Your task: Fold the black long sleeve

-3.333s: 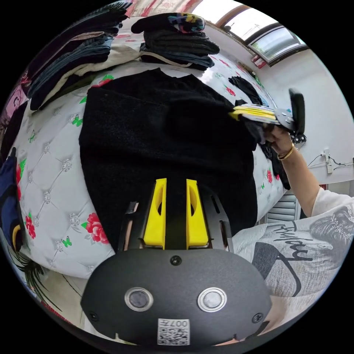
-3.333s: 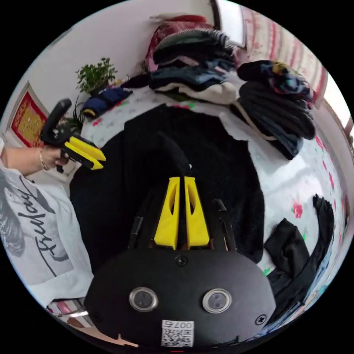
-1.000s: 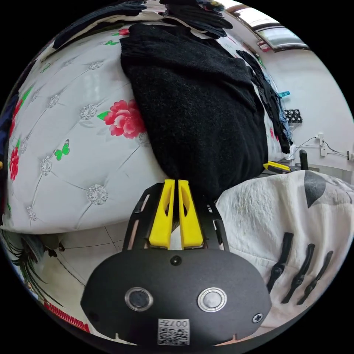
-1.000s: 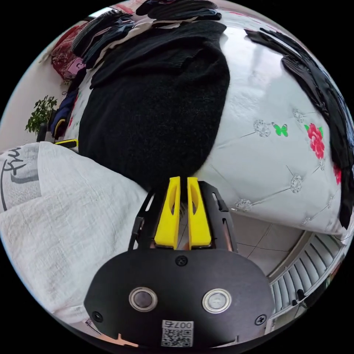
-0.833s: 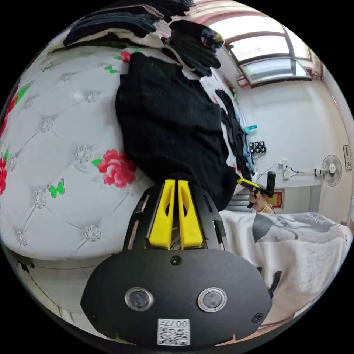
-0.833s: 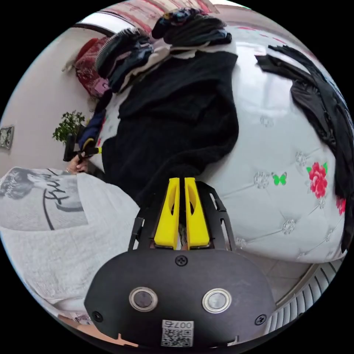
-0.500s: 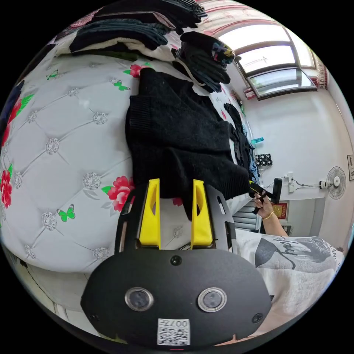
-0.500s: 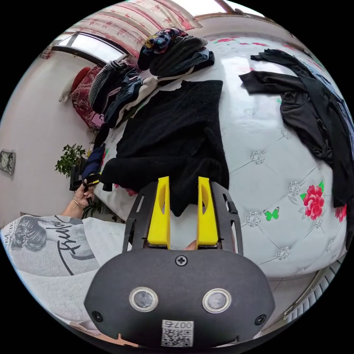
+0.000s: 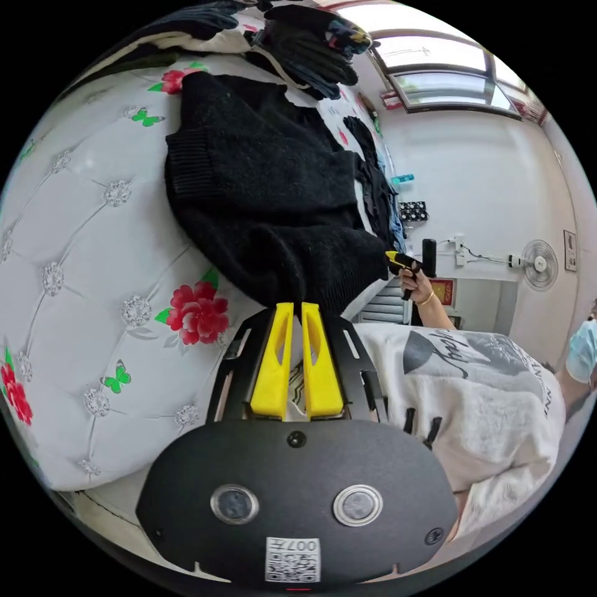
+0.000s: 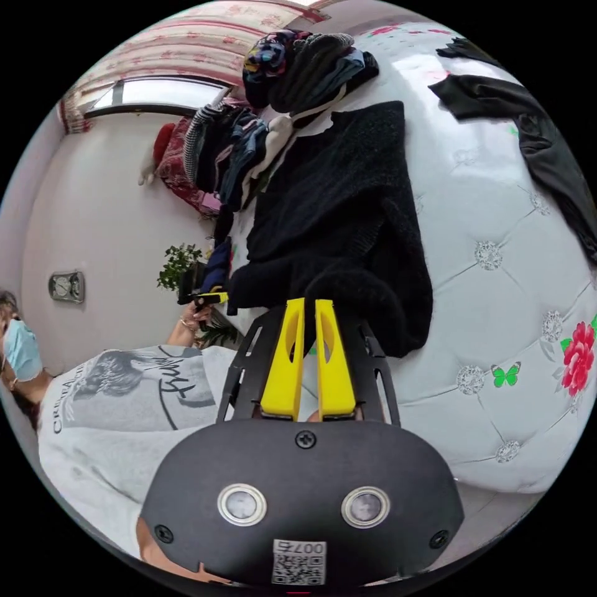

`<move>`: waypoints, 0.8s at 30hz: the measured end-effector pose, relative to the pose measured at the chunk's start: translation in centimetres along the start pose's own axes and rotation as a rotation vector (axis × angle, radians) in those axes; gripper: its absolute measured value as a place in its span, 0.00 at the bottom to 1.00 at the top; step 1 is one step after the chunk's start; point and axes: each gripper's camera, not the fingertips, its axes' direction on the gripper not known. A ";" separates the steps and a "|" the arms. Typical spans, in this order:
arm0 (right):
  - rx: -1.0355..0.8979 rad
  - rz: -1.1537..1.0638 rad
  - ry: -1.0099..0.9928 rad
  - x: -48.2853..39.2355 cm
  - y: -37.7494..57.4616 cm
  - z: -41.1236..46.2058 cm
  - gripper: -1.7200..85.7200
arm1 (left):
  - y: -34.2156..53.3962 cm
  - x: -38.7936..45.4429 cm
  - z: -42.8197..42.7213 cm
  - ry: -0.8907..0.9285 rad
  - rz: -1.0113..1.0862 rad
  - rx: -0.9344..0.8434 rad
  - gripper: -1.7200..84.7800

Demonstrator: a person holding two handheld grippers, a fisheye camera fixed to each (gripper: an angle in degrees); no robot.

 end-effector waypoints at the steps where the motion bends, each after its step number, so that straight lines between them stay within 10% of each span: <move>1: 0.047 0.011 -0.097 -0.2 0.0 -3.2 0.03 | -0.1 0.1 -0.9 0.014 0.014 -0.008 0.02; 13: 0.166 -0.016 -0.337 -4.4 -11.0 -19.8 0.02 | -11.5 -1.3 -10.6 0.131 0.042 -0.192 0.02; 24: -0.072 -0.065 -0.238 -4.6 -2.2 -18.8 0.02 | 2.2 -3.8 -4.9 0.112 -0.127 -0.221 0.02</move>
